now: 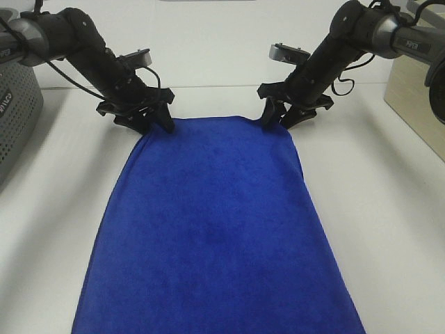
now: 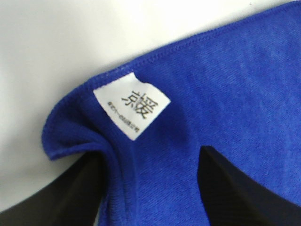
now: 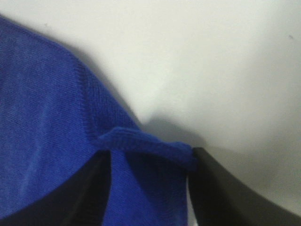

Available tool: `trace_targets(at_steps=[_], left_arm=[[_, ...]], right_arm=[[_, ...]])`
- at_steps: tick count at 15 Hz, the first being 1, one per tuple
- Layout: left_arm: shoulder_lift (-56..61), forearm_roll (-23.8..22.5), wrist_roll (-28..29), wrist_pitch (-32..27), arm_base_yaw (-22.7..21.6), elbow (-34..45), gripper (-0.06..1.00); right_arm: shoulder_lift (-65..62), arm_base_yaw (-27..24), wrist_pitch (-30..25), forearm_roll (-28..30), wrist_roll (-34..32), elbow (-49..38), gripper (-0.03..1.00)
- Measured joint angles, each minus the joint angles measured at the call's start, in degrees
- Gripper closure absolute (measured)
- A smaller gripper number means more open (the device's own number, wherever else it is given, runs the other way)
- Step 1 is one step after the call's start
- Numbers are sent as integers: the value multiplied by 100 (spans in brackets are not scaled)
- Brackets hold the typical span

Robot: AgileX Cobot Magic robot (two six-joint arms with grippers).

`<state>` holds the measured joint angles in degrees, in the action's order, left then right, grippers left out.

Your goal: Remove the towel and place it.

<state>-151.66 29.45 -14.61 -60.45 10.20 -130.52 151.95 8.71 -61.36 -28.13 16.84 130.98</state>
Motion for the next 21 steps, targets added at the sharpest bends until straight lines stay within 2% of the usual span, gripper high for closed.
trace_targets(at_steps=[2,5,6,11,16,21], left_arm=[[-23,-34,0,34,0,0,53],[-57,-109,-109,80,0,0,88],[-57,-120,-189,86,0,0,92],[-52,-218,-264,321,0,6,93],[-57,-418,-481,1272,6,-29,93],[-69,-430,-934,2183,6,-487,93]], right_arm=[[6,0,69,115,0,0,60],[40,-6,223,189,0,0,91],[46,-6,235,178,6,0,95],[0,-6,430,189,23,-29,95],[-11,0,1536,367,46,-103,95],[-17,0,2538,418,212,-109,95]])
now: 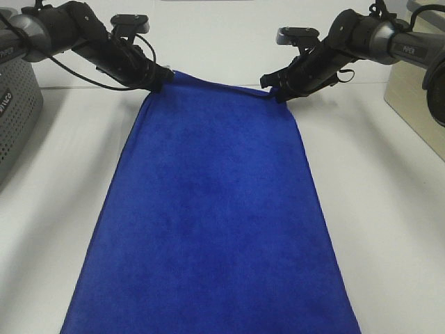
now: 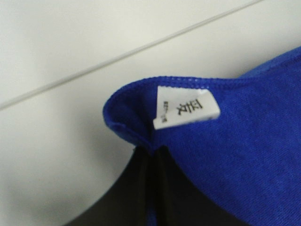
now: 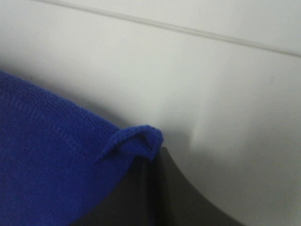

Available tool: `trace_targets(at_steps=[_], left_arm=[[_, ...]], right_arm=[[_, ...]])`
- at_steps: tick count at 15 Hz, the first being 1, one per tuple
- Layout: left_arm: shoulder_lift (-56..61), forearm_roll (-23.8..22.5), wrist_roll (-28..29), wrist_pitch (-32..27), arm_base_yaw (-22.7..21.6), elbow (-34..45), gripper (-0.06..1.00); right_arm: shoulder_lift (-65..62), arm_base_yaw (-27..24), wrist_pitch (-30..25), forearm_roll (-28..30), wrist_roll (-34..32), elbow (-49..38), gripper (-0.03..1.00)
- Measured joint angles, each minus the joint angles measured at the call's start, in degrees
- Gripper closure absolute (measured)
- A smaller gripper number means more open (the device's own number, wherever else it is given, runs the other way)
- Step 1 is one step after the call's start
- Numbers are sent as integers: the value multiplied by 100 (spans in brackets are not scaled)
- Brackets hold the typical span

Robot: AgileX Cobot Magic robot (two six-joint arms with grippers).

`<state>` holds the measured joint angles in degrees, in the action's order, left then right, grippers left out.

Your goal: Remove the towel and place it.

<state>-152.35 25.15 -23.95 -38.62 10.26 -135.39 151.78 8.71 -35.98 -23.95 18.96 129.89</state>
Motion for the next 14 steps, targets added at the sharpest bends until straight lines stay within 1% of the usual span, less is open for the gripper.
trace_targets(at_steps=[3,4,5,10,14], left_arm=[[-6,0,-201,447,0,-11,93],[-11,6,-309,647,0,-11,93],[-17,6,-355,796,6,-11,93],[-138,-23,-435,1003,11,-11,93],[-281,-34,-435,1220,11,-11,93]], right_arm=[[0,0,493,0,166,-6,95],[0,0,825,-6,264,-6,95],[0,0,928,-6,298,-6,95],[-11,6,1215,-46,625,-6,95],[-40,6,1432,-269,1020,-6,95]])
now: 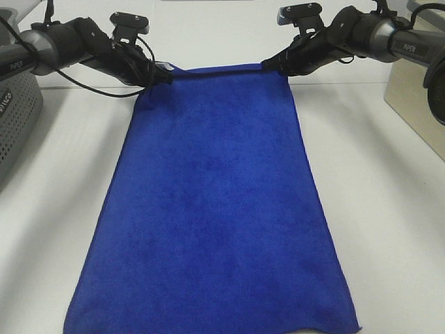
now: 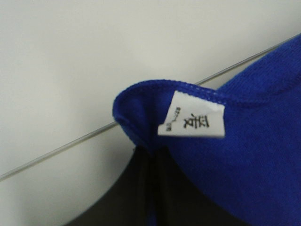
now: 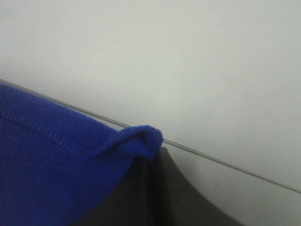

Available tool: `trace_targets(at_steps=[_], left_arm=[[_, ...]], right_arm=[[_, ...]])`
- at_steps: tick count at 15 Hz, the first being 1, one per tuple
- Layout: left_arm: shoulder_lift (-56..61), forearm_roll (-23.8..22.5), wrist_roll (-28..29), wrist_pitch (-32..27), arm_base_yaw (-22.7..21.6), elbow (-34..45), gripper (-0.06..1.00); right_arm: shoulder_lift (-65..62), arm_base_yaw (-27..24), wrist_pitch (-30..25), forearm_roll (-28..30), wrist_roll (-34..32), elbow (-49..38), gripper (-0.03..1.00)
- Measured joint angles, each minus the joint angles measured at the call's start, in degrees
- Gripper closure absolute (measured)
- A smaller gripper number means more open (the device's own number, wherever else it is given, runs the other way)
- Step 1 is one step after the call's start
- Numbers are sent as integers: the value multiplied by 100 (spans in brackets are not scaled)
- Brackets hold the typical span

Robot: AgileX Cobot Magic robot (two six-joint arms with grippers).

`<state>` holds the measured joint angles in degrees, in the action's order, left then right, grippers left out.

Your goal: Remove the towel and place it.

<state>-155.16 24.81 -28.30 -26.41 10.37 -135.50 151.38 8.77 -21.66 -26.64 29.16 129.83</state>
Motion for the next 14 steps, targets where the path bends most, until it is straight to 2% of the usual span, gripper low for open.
trace_targets(at_steps=[12,14], left_arm=[[-143,-40,-17,539,0,0,93],[-264,-46,-17,659,0,0,93]], right_arm=[[264,0,235,-275,160,0,95],[327,0,252,-298,160,0,87]])
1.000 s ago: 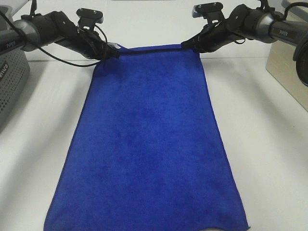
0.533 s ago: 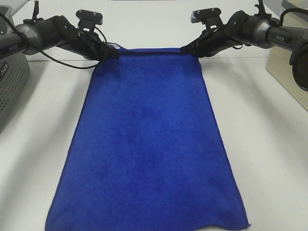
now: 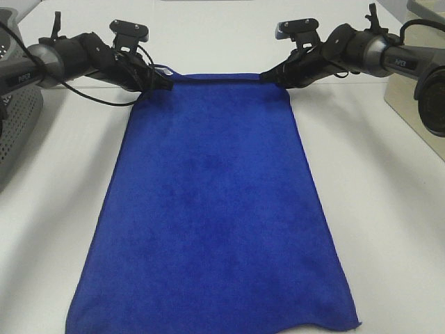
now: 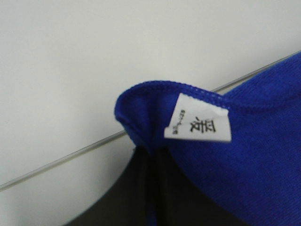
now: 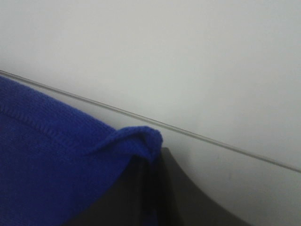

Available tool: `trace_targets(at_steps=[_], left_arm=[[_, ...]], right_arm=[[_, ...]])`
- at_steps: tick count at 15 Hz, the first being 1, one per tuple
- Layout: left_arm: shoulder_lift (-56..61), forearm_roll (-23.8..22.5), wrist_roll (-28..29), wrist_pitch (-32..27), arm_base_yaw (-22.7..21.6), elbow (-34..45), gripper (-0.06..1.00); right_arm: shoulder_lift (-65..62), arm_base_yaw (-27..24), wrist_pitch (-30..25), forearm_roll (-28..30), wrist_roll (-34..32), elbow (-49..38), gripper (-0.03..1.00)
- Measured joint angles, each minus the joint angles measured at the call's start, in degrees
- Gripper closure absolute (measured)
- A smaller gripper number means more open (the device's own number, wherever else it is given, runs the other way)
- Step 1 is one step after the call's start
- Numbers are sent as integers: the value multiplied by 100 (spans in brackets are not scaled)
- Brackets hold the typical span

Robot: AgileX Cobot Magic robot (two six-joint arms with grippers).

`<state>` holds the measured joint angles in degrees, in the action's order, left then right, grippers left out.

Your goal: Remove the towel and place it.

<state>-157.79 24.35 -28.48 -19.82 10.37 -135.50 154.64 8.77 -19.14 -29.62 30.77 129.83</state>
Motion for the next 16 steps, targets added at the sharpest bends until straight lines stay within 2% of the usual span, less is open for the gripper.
trace_targets(at_steps=[2,3,5,7,9,10,16], left_arm=[[-11,-23,-6,80,0,0,90],[-11,-34,-6,166,0,0,87],[-46,-46,-6,372,0,0,75],[-74,-46,-6,527,0,0,62],[-74,-46,-6,613,0,0,48],[-74,-46,-6,630,0,0,45],[-74,-115,103,544,-11,0,43]], right_arm=[[6,0,17,0,0,0,76],[6,0,109,0,0,0,67],[6,0,183,0,6,0,50],[6,0,269,0,6,0,44],[6,0,235,0,6,0,41],[6,0,172,0,6,0,41],[6,0,-327,69,6,0,41]])
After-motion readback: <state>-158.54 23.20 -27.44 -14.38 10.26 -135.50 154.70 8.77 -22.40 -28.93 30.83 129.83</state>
